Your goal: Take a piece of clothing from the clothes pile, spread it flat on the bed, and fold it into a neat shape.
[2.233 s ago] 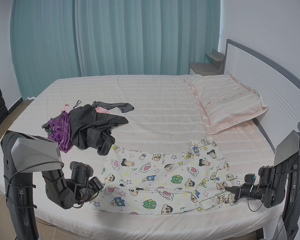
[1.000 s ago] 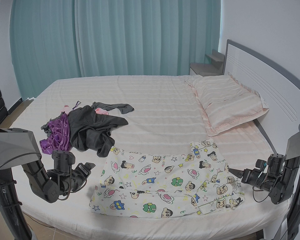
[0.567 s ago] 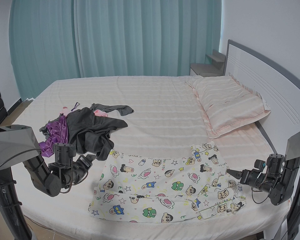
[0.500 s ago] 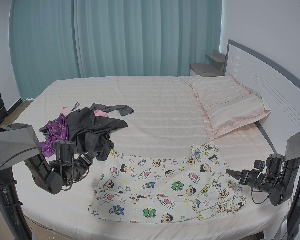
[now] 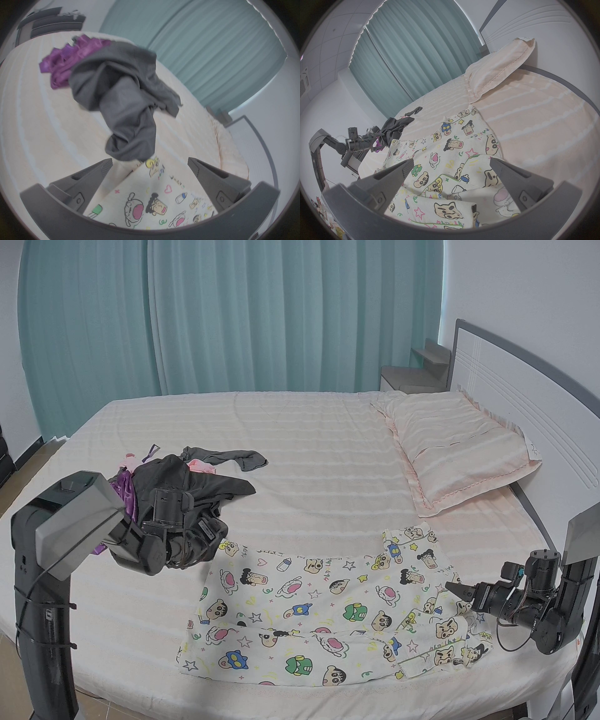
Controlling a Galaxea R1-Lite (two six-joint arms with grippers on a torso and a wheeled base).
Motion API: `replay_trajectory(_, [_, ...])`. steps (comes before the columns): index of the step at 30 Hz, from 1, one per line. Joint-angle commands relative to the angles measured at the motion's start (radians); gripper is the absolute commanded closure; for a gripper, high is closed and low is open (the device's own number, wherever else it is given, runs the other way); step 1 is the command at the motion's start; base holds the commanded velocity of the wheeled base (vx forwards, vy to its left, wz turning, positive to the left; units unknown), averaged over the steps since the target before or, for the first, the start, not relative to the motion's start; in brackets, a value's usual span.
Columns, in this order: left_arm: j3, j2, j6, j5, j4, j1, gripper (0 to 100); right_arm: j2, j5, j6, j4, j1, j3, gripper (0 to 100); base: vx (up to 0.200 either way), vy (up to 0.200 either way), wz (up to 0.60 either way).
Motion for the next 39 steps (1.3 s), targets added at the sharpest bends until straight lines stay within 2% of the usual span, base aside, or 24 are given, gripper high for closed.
replay_trajectory(1, [-0.121,0.139,0.053,-0.09,0.073,-0.039,0,0.011,-0.009,0.0,-0.013,0.018,0.001,0,0.0,0.0,0.0])
replay_trajectory(6, [-0.126,0.148,0.088,-0.099,0.08,-0.05,0,0.014,-0.009,0.001,-0.013,0.018,0.0,0,0.0,0.0,0.0])
replay_trajectory(15, [-0.129,0.145,0.062,-0.09,0.073,-0.039,0,0.034,-0.009,0.0,-0.013,0.018,-0.002,0,0.0,0.0,0.0])
replay_trajectory(17, [-0.132,0.137,0.03,-0.078,0.073,-0.039,0,0.04,-0.009,0.0,-0.013,0.018,-0.003,0,0.0,0.0,0.0])
replay_trajectory(25, [-0.177,0.142,0.024,0.002,0.072,-0.039,0,0.048,-0.009,0.0,-0.013,0.018,-0.008,0,0.0,0.0,0.0])
replay_trajectory(39, [-0.226,0.203,0.033,-0.018,0.07,-0.042,0,0.069,-0.009,-0.002,-0.013,0.027,-0.008,0,0.0,0.0,0.0])
